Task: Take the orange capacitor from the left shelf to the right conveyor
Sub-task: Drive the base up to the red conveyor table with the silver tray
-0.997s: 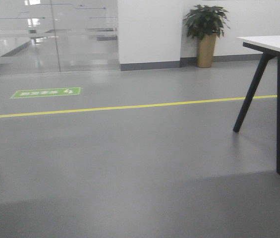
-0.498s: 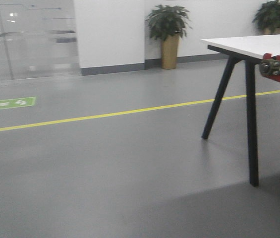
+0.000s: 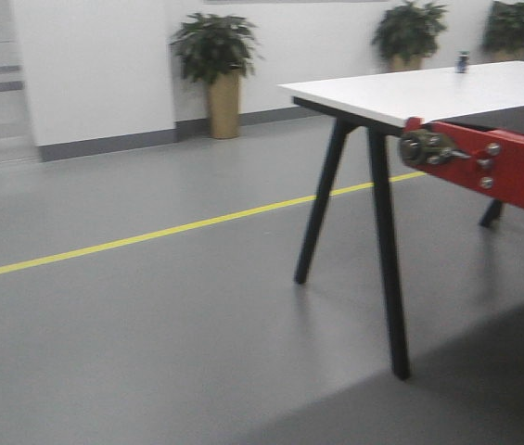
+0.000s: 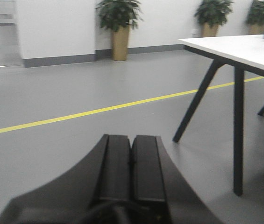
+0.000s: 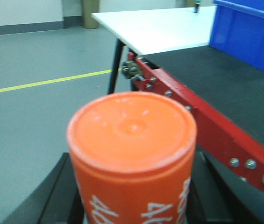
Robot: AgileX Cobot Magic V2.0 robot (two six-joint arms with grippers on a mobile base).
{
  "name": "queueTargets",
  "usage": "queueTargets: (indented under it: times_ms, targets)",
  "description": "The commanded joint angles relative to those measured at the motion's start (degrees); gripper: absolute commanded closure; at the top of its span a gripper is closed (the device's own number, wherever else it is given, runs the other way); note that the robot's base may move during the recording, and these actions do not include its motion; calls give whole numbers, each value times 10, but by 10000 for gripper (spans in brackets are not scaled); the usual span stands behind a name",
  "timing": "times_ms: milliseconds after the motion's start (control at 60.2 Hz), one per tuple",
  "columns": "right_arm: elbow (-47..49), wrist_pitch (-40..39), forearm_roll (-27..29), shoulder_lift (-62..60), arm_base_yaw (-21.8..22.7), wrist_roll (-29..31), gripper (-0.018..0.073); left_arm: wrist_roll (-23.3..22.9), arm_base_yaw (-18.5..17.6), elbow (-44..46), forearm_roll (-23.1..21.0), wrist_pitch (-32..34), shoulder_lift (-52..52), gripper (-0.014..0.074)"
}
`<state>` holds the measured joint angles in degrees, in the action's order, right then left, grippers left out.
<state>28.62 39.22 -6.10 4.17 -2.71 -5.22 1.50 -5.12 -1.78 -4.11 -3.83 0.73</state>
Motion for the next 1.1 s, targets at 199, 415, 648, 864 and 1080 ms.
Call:
queueTargets:
  times_ms: [199,415,648,864,1080]
  targets:
    - [16,-53,-8,9,2,5,504,-1,2,2,-1,52,7,723]
    - [16,-53,-8,9,2,5,504,-1,2,2,-1,52,7,723]
    - [16,-53,-8,9,2,5,504,-1,2,2,-1,52,7,723]
    - [16,-53,-8,9,2,5,504,-1,2,2,-1,52,7,723]
    - [16,-53,-8,9,2,5,504,-1,2,2,-1,52,7,723]
